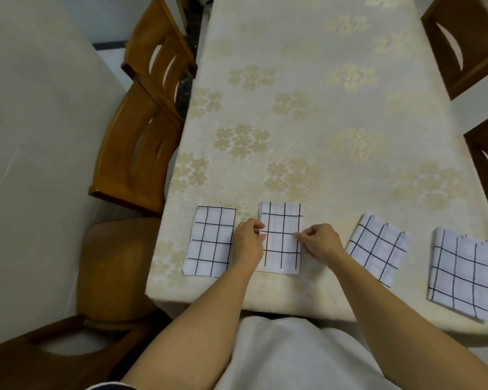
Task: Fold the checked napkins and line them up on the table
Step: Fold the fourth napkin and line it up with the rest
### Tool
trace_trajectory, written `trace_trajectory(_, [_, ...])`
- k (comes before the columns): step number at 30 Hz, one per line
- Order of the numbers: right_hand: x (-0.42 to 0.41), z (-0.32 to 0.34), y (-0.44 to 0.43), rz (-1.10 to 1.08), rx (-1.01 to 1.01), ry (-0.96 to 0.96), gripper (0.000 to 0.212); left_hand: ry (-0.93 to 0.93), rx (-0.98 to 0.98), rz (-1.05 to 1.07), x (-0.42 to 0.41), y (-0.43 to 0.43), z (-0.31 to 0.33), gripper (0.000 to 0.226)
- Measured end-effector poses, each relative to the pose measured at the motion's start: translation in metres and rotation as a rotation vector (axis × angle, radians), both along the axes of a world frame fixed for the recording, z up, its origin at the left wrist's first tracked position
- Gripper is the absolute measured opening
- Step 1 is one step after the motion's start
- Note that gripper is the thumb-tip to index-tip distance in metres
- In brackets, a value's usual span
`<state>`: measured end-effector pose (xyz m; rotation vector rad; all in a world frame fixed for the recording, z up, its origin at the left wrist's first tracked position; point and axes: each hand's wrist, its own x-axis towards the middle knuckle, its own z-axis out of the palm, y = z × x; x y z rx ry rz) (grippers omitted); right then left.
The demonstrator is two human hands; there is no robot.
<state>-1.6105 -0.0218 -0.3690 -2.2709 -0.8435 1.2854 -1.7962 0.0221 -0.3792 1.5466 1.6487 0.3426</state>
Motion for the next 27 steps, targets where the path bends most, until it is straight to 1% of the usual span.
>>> trace_trajectory(5, [-0.011, 0.002, -0.006, 0.109, -0.034, 0.010, 0.026, 0.018, -0.018, 0.036, -0.015, -0.003, -0.002, 0.016])
trace_trajectory(9, [-0.018, 0.002, -0.012, 0.120, 0.019, -0.031, 0.023, 0.030, -0.056, 0.051, -0.025, -0.006, -0.004, 0.015])
trace_trajectory(17, [-0.023, -0.003, -0.019, 0.132, 0.084, -0.026, 0.026, 0.010, -0.062, 0.094, -0.028, -0.011, -0.001, 0.014])
trace_trajectory(20, [-0.019, 0.000, -0.020, 0.138, 0.099, 0.016, 0.025, 0.053, -0.062, 0.073, -0.028, -0.012, 0.002, 0.013])
trace_trajectory(21, [-0.015, 0.003, -0.020, 0.137, 0.120, 0.004, 0.026, 0.083, -0.047, 0.055, -0.028, -0.014, 0.003, 0.014])
trace_trajectory(24, [0.020, 0.012, -0.029, 0.034, 0.273, -0.205, 0.021, 0.277, 0.148, -0.069, -0.013, -0.019, 0.012, 0.021])
trace_trajectory(25, [0.038, 0.015, -0.034, -0.024, 0.331, -0.285, 0.020, 0.280, 0.195, -0.118, -0.001, -0.021, 0.017, 0.021])
trace_trajectory(26, [0.057, 0.016, -0.041, -0.084, 0.371, -0.353, 0.021, 0.226, 0.187, -0.165, 0.014, -0.022, 0.023, 0.021])
trace_trajectory(27, [0.076, 0.017, -0.049, -0.132, 0.376, -0.415, 0.023, 0.142, 0.136, -0.216, 0.033, -0.022, 0.028, 0.020])
